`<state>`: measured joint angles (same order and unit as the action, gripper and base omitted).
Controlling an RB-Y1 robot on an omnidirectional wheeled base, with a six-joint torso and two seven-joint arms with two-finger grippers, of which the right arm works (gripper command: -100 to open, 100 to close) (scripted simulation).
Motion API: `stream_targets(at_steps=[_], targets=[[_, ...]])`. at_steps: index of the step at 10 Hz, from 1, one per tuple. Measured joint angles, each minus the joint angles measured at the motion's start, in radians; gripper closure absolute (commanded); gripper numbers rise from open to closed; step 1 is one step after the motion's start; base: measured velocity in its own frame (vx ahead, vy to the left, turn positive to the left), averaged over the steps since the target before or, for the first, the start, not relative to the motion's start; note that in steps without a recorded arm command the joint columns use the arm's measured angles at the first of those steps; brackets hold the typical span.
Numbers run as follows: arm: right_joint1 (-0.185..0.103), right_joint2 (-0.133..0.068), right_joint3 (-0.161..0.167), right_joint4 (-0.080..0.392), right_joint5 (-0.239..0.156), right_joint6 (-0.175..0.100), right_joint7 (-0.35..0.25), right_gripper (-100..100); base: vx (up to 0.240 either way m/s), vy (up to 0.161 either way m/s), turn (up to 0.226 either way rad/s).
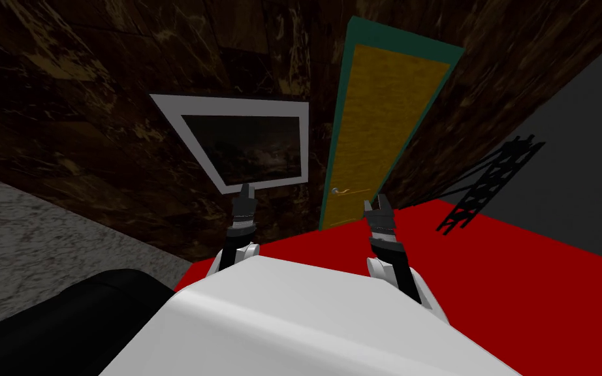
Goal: Pull the door open
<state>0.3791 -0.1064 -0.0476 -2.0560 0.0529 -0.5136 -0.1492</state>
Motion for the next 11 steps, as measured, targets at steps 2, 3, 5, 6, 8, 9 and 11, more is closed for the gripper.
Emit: stream_targets(at_steps=[2, 3, 5, 6, 8, 9, 11], targets=[[-0.014, -0.005, 0.009, 0.035, 0.001, 0.01, 0.001, -100, 0.046, -0.042, 0.069], [-0.022, -0.011, 0.007, 0.061, -0.002, 0.004, -0.001, -100, 0.055, -0.051, 0.11], [-0.032, -0.023, 0.015, 0.121, -0.006, -0.013, -0.003, -100, 0.061, -0.067, 0.098], [-0.042, -0.025, 0.017, 0.142, -0.006, -0.013, -0.004, -100, 0.041, -0.05, 0.086], [-0.062, -0.043, 0.019, 0.204, -0.012, -0.024, -0.009, -100, 0.053, -0.074, 0.118], [-0.065, -0.048, 0.02, 0.229, -0.015, -0.03, -0.011, -100, 0.053, -0.058, 0.088], [-0.075, -0.061, 0.022, 0.272, -0.019, -0.035, -0.017, -100, 0.038, -0.05, 0.078]])
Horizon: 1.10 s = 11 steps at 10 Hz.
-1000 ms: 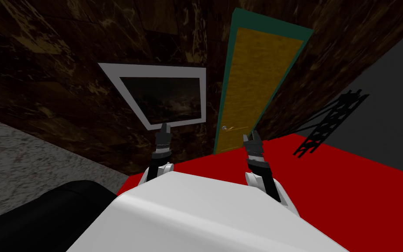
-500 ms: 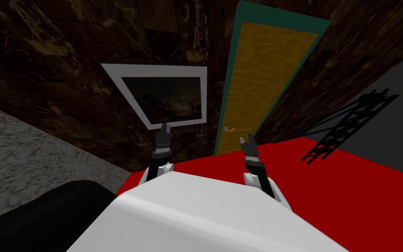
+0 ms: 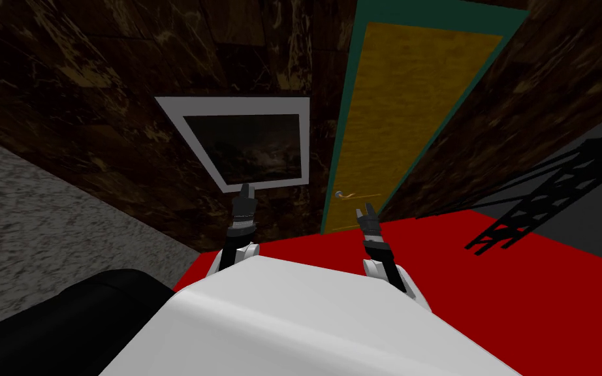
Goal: Pull the door open
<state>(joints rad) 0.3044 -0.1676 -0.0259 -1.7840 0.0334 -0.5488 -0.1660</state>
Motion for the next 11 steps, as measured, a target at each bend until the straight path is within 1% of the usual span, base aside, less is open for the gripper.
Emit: stream_targets(at_steps=[1, 2, 4, 5, 6, 7, 9, 10, 11], targets=[[-0.015, -0.005, 0.002, 0.033, -0.002, -0.004, 0.0, -100, 0.032, -0.045, 0.061], [-0.015, -0.008, 0.004, 0.047, -0.003, -0.006, -0.001, -100, 0.04, -0.054, 0.098], [-0.034, -0.017, 0.006, 0.101, -0.006, -0.015, -0.003, -100, 0.034, -0.059, 0.077], [-0.033, -0.021, 0.011, 0.125, -0.007, -0.021, -0.003, -100, 0.052, -0.104, 0.174], [-0.043, -0.03, 0.013, 0.153, -0.01, -0.027, -0.006, -100, 0.049, -0.085, 0.059], [-0.052, -0.04, 0.012, 0.176, -0.014, -0.027, -0.011, -100, 0.044, -0.06, 0.091], [-0.072, -0.052, 0.013, 0.23, -0.018, -0.032, -0.015, -100, 0.035, -0.043, 0.075], [-0.08, -0.057, 0.015, 0.263, -0.02, -0.038, -0.016, -100, 0.057, -0.07, 0.152], [-0.089, -0.067, 0.017, 0.297, -0.024, -0.046, -0.02, -100, 0.041, -0.064, 0.064]])
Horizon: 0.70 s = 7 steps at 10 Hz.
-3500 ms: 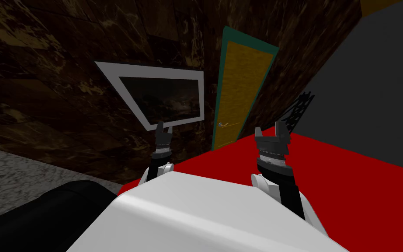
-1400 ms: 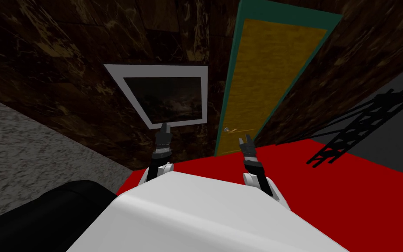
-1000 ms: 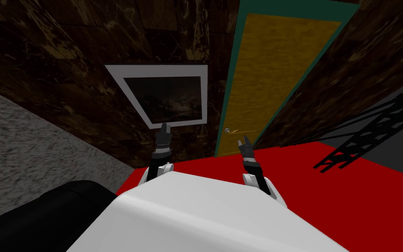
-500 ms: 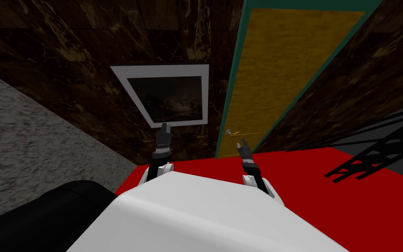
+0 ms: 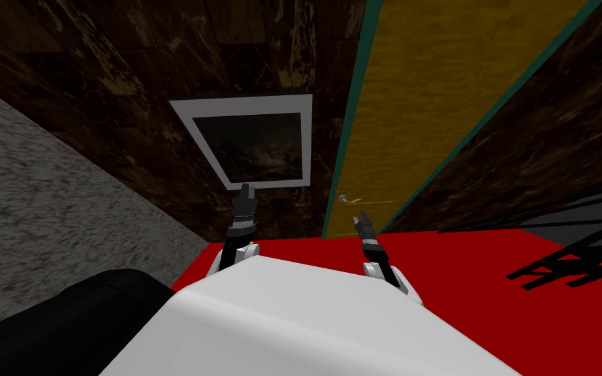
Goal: Pull the door open
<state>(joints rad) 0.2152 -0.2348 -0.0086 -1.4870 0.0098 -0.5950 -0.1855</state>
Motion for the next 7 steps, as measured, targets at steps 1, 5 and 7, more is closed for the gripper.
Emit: stream_targets(at_steps=[1, 5, 7], targets=[[-0.005, -0.006, 0.001, 0.022, -0.002, -0.004, -0.003, -100, 0.042, -0.076, 0.092], [-0.032, -0.027, 0.009, 0.132, -0.01, -0.02, -0.008, -100, 0.047, -0.079, 0.106], [-0.056, -0.046, 0.013, 0.204, -0.016, -0.037, -0.014, -100, 0.063, -0.11, 0.16]])
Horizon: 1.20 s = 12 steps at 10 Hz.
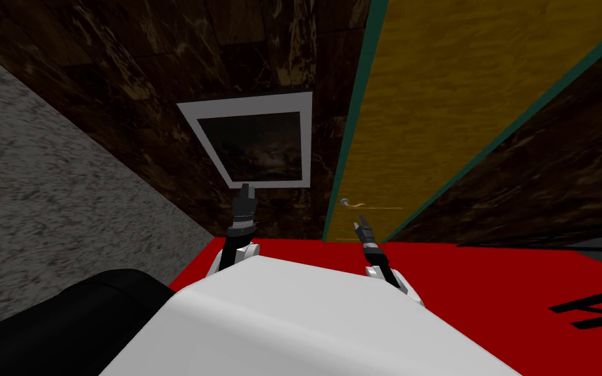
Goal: Pull the door open
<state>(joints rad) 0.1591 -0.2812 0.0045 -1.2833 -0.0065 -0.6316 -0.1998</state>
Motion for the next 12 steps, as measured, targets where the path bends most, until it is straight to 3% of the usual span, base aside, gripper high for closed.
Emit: stream_targets(at_steps=[2, 6, 9, 11, 12], targets=[[-0.013, -0.009, 0.004, 0.047, -0.003, 0.002, -0.003, -100, 0.032, -0.063, 0.031], [-0.046, -0.035, 0.011, 0.172, -0.013, -0.021, -0.01, -100, 0.052, -0.083, 0.107], [-0.057, -0.056, 0.015, 0.229, -0.019, -0.025, -0.019, -100, 0.039, -0.075, 0.075], [-0.074, -0.061, 0.018, 0.28, -0.022, -0.038, -0.019, -100, 0.027, -0.038, 0.038], [-0.075, -0.062, 0.018, 0.282, -0.022, -0.038, -0.019, -100, 0.022, -0.008, 0.197]])
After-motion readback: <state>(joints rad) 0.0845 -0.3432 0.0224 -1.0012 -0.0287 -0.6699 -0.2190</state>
